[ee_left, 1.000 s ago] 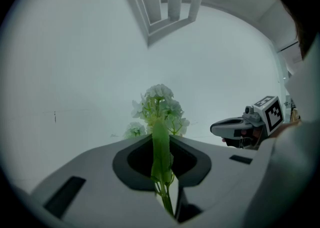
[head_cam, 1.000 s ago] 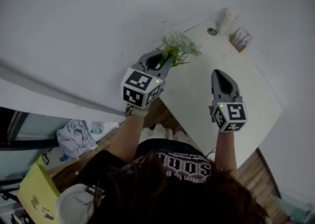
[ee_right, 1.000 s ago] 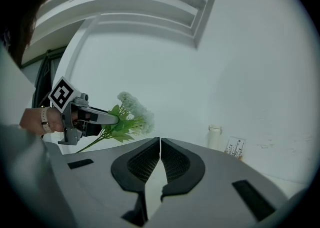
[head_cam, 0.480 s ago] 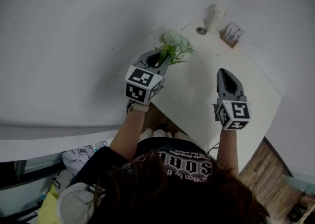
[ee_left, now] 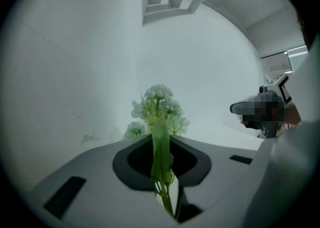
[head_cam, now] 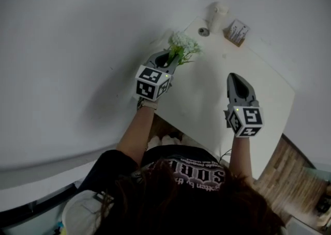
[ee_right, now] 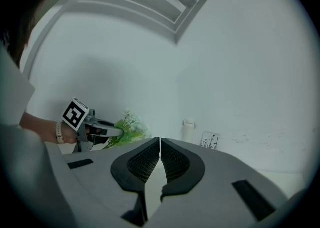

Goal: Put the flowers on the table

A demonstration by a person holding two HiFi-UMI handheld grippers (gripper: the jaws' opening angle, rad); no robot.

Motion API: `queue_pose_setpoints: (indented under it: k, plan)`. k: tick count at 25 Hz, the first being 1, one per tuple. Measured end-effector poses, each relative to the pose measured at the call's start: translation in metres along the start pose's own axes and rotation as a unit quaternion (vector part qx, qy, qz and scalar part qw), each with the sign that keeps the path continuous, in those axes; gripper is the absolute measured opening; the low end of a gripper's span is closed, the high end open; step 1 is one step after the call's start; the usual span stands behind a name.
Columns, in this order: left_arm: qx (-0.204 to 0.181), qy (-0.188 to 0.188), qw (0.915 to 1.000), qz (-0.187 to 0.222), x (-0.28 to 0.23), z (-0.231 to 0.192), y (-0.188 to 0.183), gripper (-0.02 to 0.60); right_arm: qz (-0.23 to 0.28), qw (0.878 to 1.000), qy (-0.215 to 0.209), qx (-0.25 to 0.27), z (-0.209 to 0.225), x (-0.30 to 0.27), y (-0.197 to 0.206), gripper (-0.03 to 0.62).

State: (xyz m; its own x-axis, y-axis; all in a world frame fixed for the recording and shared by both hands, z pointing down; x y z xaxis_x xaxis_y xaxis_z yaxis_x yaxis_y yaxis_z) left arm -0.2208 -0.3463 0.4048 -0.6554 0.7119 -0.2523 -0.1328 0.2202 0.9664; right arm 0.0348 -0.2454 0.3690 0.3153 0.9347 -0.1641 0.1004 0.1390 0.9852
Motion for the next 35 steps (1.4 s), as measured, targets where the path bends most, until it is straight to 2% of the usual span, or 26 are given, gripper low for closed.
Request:
queue_pose_setpoints:
  k: [15, 26, 35]
  plan:
    - [-0.002, 0.029, 0.9983, -0.05, -0.066, -0.039, 0.043, 0.049, -0.03, 0.997, 0.068, -0.008, 0.014, 0.014, 0.014, 0.032]
    - [-0.02, 0.027, 0.9955, -0.088, -0.09, -0.05, 0.07, 0.055, -0.04, 0.996, 0.082, -0.007, 0.007, 0.011, 0.018, 0.032]
    - [-0.029, 0.027, 0.9941, -0.101, -0.094, -0.048, 0.074, 0.124, -0.043, 0.995, 0.087, -0.007, 0.007, 0.013, 0.016, 0.032]
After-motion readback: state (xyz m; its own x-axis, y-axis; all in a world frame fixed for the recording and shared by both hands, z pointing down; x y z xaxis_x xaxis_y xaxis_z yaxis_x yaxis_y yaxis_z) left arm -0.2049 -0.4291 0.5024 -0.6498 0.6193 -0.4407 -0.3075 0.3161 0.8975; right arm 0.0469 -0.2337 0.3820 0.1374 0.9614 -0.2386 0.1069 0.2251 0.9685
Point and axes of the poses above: the fingertips, and each gripper's own axes: x backward along the fingers, z to its right, y out of its underside, the point moved 8 cm from there along x, backward along the fingers, and after that the axes turned 1 degree about y, right-handed, at the moved point
